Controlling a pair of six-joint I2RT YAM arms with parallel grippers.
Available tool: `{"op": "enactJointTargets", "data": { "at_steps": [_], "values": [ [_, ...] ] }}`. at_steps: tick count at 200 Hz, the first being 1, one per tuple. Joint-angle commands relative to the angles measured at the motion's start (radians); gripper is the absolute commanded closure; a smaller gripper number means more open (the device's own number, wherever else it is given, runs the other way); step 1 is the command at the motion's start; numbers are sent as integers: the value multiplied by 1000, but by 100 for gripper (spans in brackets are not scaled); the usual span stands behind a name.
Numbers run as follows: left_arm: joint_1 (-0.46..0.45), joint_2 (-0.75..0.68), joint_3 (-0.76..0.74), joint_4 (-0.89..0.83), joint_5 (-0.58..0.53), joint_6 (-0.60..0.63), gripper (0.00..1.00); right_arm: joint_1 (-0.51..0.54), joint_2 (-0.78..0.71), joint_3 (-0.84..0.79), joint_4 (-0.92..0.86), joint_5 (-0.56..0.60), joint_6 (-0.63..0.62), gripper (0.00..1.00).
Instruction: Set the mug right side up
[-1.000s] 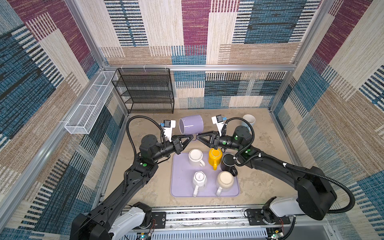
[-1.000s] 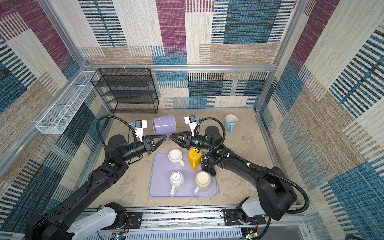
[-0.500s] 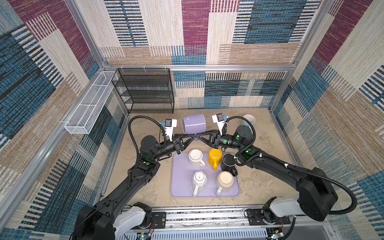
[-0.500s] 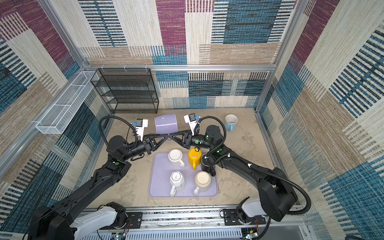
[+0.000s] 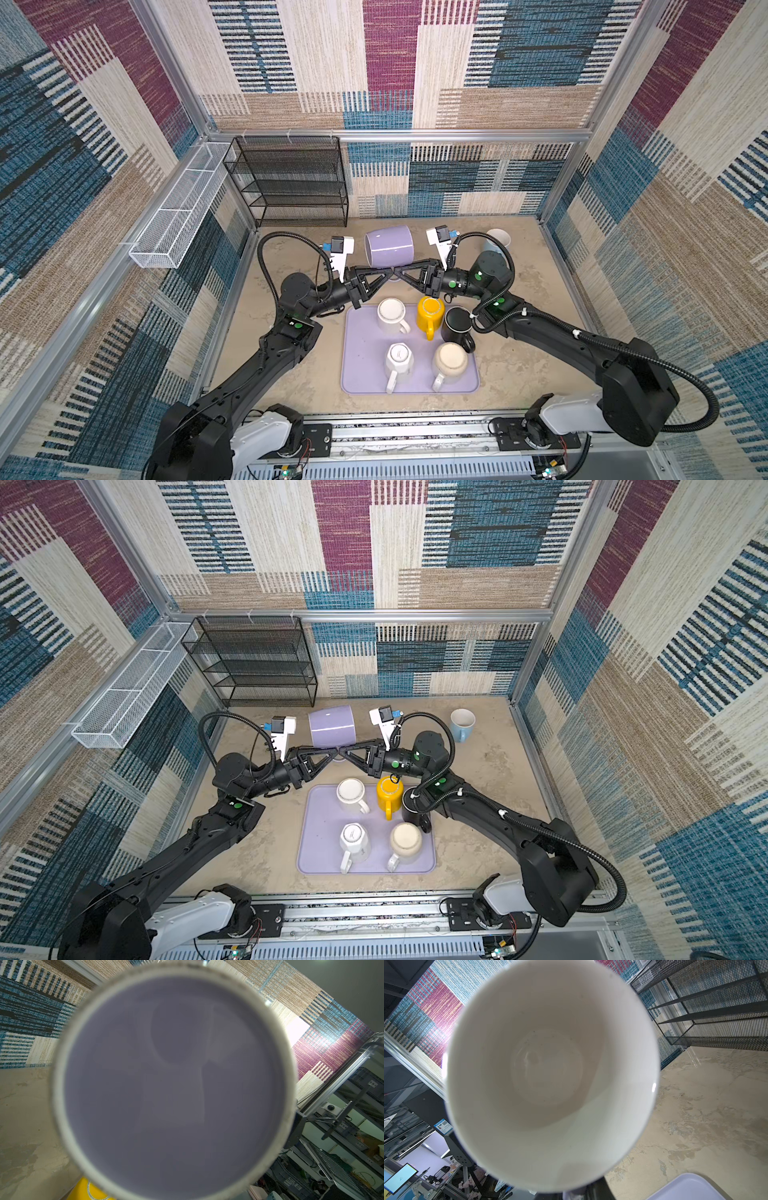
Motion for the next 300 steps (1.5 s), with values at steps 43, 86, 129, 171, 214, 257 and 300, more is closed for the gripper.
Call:
{"op": "enactJointTargets", "data": {
  "at_steps": [43, 86, 129, 171, 214, 257, 300],
  "values": [
    [-1, -43, 2, -88, -20, 102, 91, 6, -59, -19, -13, 81, -15, 100],
    [-1, -64, 1, -136, -53, 130, 79, 6, -76, -23, -66, 115, -55, 100],
    [-1, -59, 1, -144, -57, 129, 69, 6, -72, -30, -49, 97, -58, 100],
    [-2, -63, 1, -165, -57, 137, 51, 5, -89, -36, -73, 123, -82, 100],
    [-1, -88, 4, -256, -81, 167, 46, 5, -122, -20, -155, 166, -166, 100],
    [-1, -132, 2, -337, -86, 211, 45, 3, -143, -1, -228, 211, -224, 100],
    [-2, -185, 2, -445, -124, 267, 44, -4, -166, 34, -338, 281, -289, 100]
  ]
}}
